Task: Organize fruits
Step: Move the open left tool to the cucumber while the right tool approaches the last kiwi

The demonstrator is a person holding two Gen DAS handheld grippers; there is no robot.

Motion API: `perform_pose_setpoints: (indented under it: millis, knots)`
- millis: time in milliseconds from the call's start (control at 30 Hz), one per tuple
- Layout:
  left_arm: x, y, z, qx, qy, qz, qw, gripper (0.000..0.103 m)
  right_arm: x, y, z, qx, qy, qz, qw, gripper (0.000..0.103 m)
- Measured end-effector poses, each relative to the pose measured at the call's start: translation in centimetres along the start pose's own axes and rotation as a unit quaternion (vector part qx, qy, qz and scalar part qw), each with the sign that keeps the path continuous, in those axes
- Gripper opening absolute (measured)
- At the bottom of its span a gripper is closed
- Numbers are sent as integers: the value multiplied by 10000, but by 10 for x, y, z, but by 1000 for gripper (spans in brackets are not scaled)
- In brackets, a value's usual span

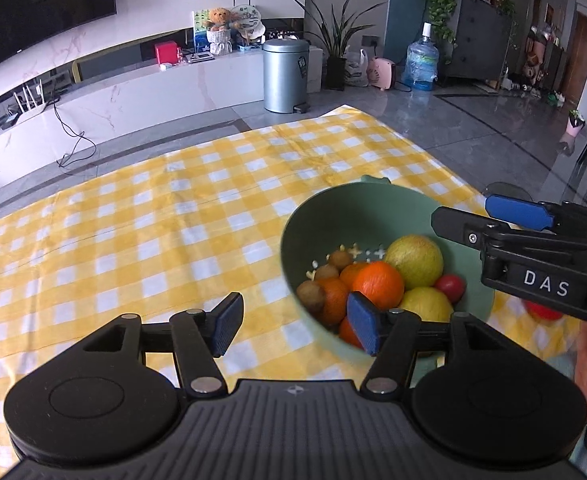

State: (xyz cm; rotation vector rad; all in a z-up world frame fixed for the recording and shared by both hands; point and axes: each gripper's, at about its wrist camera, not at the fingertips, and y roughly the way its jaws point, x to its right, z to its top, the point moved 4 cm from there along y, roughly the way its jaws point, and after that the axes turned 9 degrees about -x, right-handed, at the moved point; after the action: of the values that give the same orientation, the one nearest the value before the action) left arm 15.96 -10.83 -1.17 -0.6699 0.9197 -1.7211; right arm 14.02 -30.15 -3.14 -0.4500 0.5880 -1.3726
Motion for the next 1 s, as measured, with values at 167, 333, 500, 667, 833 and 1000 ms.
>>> perform_pose_setpoints:
  millis: [167, 333, 500, 667, 833, 1000]
  knots:
    - [-11, -15, -13, -228, 36, 146, 9996, 72, -13, -15, -12, 171, 92, 148, 9997, 66]
    - [-26, -29, -32, -444, -130, 238, 9986, 72, -33, -22, -25, 138, 102, 416, 9990, 67]
    - [-40, -39, -56, -788, -332, 438, 9954, 73, -59, -24, -38, 21, -71, 699, 9975, 67]
    - [-60, -45, -79, -965, -916, 352, 9905, 73, -84, -23, -49, 12, -443, 838, 9955, 68]
    - [-83, -40, -102, -1296, -1663, 317, 9770, 73, -103, -19, -57, -146, -685, 1032, 9922, 73]
    - [-98, -35, -120, -1568, -2193, 123, 9629, 73, -117, -7, -67, -407, -821, 1124, 9894, 73]
